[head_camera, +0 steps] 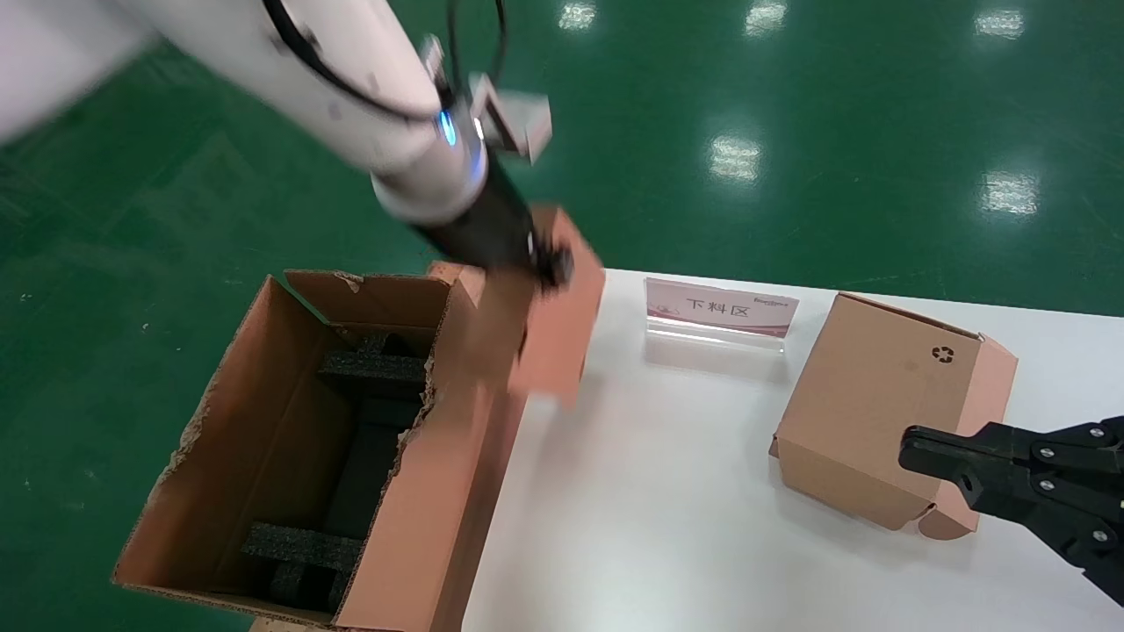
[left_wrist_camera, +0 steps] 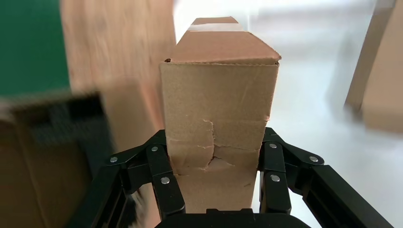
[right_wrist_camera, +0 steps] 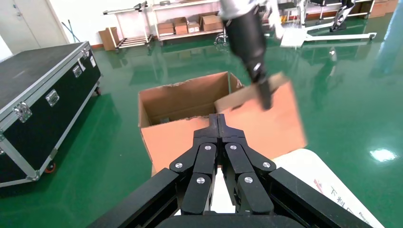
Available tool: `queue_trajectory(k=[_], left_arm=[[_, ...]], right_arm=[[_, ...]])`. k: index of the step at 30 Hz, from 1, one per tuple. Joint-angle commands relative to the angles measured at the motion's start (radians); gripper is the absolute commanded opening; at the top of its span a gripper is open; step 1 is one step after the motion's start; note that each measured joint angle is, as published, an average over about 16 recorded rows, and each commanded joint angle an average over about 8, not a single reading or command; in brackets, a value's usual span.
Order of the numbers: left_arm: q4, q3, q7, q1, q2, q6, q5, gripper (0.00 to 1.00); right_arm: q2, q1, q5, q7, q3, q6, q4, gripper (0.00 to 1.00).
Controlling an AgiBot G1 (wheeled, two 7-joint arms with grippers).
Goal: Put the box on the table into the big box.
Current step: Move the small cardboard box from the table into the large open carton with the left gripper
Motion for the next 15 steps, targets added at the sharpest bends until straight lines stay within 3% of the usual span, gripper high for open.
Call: queue_trajectory(k=[1, 15], left_arm=[[0.019, -0.026, 0.013, -0.021, -0.008, -0.009, 0.025, 0.0], [0.117, -0.066, 0.076, -0.136, -0.042, -0.04, 0.174, 0.0]], right_arm=[[0.0, 0.0, 0.0, 0.0, 0.0, 0.0, 0.0, 1.0], [0.0, 0.0, 0.0, 0.0, 0.0, 0.0, 0.0, 1.0]])
